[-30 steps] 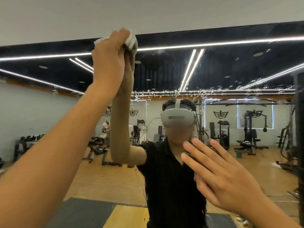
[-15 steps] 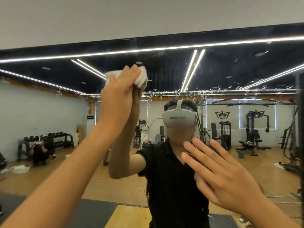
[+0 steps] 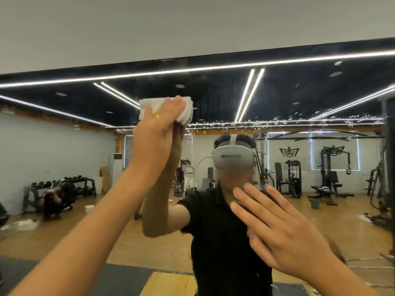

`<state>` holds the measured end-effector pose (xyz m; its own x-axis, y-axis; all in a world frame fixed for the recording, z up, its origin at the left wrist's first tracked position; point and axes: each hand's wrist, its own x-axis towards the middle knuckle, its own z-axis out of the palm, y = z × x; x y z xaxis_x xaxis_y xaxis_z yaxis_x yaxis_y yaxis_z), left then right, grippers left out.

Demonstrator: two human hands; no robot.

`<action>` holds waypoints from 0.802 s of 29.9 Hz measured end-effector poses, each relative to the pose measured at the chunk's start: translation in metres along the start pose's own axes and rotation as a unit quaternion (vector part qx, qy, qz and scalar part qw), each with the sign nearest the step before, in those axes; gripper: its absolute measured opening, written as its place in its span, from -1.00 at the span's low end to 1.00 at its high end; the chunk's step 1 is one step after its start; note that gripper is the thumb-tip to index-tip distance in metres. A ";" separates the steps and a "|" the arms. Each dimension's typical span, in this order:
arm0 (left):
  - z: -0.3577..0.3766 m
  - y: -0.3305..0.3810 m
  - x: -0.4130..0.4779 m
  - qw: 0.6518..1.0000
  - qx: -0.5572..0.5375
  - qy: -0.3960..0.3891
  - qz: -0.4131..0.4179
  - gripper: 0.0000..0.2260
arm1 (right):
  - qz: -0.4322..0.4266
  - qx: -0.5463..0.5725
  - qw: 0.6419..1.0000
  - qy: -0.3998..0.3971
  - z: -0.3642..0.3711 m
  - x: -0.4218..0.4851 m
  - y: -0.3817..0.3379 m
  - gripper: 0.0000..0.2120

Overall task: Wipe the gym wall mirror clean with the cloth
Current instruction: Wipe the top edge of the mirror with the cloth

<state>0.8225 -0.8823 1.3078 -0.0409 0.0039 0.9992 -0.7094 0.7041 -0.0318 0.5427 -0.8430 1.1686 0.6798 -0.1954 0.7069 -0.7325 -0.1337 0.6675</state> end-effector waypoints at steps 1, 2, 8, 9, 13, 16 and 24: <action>-0.001 0.000 0.010 1.000 0.012 -0.001 -0.003 -0.62 | 0.000 0.002 1.000 0.001 0.000 0.000 -0.001 -0.46; 0.000 -0.002 0.025 1.000 0.024 0.005 -0.007 -0.60 | 0.000 0.006 1.000 0.003 0.000 0.000 -0.001 -0.46; 0.020 0.005 0.056 0.999 -0.017 0.021 -0.026 -0.63 | 0.007 0.036 0.999 0.003 -0.002 0.001 0.000 -0.47; 0.021 0.004 0.047 0.999 -0.037 0.015 -0.026 -0.64 | 0.014 0.056 0.998 0.009 -0.003 0.002 0.000 -0.49; 0.014 -0.003 0.038 1.000 -0.021 -0.018 -0.011 -0.61 | 0.027 0.130 0.990 0.050 -0.021 0.033 0.008 -0.54; 0.007 -0.001 0.039 0.999 -0.021 -0.037 0.017 -0.58 | 0.049 0.146 0.984 0.092 -0.038 0.095 0.019 -0.50; -0.019 -0.019 0.045 0.982 -0.178 -0.061 -0.001 -0.56 | 0.057 0.108 0.992 0.022 -0.032 0.216 0.033 -0.40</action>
<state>0.8472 -0.8825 1.3534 -0.1387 -0.0669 0.9881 -0.4202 0.9074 0.0025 0.6671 -0.8585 1.3509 0.5900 -0.1794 0.7872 -0.7919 -0.3189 0.5208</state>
